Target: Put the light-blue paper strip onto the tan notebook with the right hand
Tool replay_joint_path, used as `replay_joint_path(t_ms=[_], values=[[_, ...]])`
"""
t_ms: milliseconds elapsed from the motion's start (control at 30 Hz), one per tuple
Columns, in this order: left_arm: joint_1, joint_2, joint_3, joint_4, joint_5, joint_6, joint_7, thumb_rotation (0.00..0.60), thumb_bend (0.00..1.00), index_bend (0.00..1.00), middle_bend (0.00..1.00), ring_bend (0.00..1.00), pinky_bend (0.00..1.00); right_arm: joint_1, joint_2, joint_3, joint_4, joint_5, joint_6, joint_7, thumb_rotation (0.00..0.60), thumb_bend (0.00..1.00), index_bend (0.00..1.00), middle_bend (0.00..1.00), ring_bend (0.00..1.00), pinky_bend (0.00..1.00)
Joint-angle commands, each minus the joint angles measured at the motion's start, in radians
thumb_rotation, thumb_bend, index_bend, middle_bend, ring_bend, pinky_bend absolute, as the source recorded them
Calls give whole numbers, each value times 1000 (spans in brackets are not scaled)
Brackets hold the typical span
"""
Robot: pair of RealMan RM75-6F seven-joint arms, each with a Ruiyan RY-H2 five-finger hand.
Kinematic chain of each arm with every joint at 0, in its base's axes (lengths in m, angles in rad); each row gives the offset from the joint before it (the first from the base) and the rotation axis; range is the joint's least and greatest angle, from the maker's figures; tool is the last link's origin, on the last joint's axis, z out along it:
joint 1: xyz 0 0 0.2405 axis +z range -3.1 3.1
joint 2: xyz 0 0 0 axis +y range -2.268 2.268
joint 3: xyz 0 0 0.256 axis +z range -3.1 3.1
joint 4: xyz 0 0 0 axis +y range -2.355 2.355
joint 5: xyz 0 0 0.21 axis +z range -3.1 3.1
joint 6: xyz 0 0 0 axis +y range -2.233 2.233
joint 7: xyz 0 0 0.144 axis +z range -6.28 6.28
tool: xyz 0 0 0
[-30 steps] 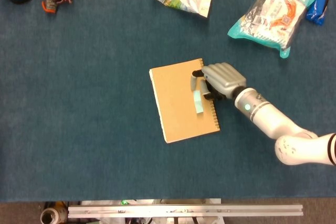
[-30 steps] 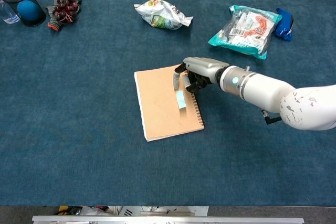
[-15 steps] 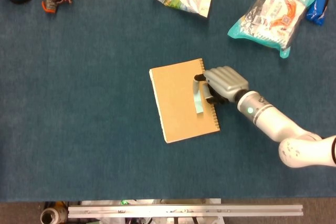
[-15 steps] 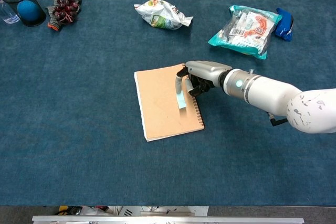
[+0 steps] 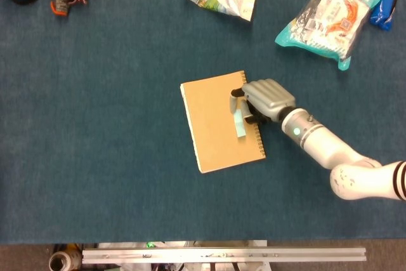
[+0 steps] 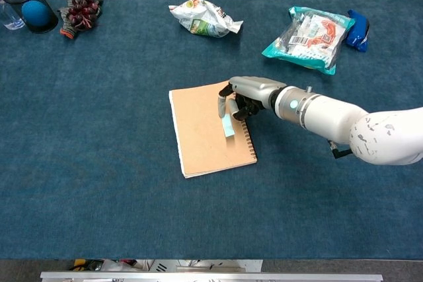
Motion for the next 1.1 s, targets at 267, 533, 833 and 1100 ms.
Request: replay_joint_path(t_ms=[267,533,833,1100], values=[[2,0,0,3,-2,0,-4,600,324,15,0,0,0,6,-4,-1,0,3,-2,-5,600,1000,458,1000,1000,1000],[1,-1,0,4,-2,-1,-4,600,323,15,0,0,0,8,-9,4,9,8,2,-5,600,1000,458,1000,1000,1000],[1,1,-1,2,-1,1,-2,600,324,15,0,0,0,6,-3,18,6,-1,10,6,600,1000,458,1000,1000,1000],[-3,6,-6,0,-4,-2,0,600,323,15,0,0,0,-35,77,38,-64,-48,104,13,600,986,458,1000,1000,1000]])
